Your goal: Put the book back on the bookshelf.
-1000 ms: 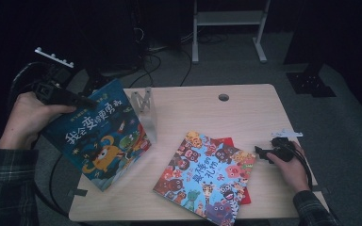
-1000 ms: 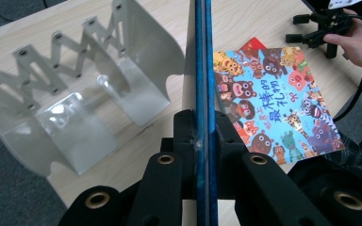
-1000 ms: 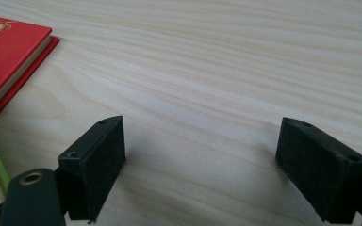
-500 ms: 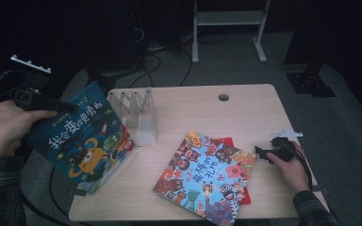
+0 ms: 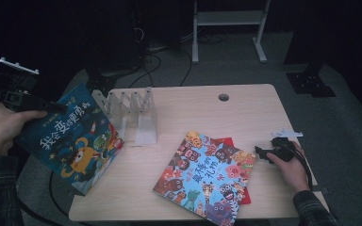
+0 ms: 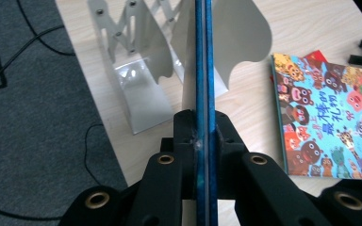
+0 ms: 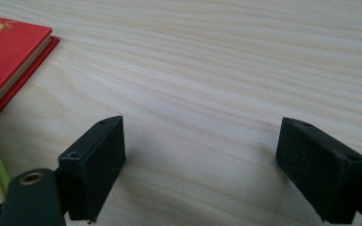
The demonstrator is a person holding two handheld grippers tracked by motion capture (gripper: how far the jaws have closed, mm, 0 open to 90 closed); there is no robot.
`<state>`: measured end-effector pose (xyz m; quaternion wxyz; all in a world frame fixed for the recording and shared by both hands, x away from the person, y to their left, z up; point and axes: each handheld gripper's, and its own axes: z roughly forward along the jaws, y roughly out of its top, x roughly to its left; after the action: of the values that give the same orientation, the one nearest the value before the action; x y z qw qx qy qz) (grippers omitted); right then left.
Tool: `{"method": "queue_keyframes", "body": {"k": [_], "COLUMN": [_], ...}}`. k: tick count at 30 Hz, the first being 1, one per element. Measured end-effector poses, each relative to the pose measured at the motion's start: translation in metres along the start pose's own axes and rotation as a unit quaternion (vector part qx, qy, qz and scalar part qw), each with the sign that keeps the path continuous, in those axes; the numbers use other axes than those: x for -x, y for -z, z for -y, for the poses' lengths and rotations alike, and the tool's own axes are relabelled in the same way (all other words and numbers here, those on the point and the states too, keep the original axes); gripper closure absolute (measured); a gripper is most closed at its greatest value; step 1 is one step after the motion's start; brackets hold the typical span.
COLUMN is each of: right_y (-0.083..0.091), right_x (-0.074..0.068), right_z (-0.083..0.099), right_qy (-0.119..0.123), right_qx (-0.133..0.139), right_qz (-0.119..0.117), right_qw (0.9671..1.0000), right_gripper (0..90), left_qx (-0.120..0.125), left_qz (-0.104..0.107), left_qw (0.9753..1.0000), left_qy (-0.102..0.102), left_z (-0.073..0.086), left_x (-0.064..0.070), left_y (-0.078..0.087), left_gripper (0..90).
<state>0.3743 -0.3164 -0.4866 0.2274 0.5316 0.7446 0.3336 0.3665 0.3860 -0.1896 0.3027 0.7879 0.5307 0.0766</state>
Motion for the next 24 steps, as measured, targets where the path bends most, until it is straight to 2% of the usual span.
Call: {"method": "queue_keyframes", "body": {"k": [8,13,20,24], "right_y": [0.0,0.0,0.0,0.0], "right_x": [0.0,0.0,0.0,0.0], "right_z": [0.0,0.0,0.0,0.0], "right_qy": [0.0,0.0,0.0,0.0], "right_qx": [0.0,0.0,0.0,0.0], "right_qz": [0.0,0.0,0.0,0.0], "right_qw": [1.0,1.0,1.0,1.0], "right_gripper": [15.7,15.7,15.7,15.7], "left_qx": [0.007,0.008,0.007,0.006], "left_qz": [-0.018,-0.021,-0.041,-0.043], "left_qw": [0.9997,0.9996,0.9987,0.9984], "left_qy": [0.013,0.018,0.031,0.036], "left_z": [-0.006,-0.011,-0.021,-0.026], "left_x": [-0.003,-0.005,-0.01,-0.014], "left_y": [-0.003,-0.007,-0.014,-0.017], "left_gripper": [82.9,82.8,82.9,82.8]}}
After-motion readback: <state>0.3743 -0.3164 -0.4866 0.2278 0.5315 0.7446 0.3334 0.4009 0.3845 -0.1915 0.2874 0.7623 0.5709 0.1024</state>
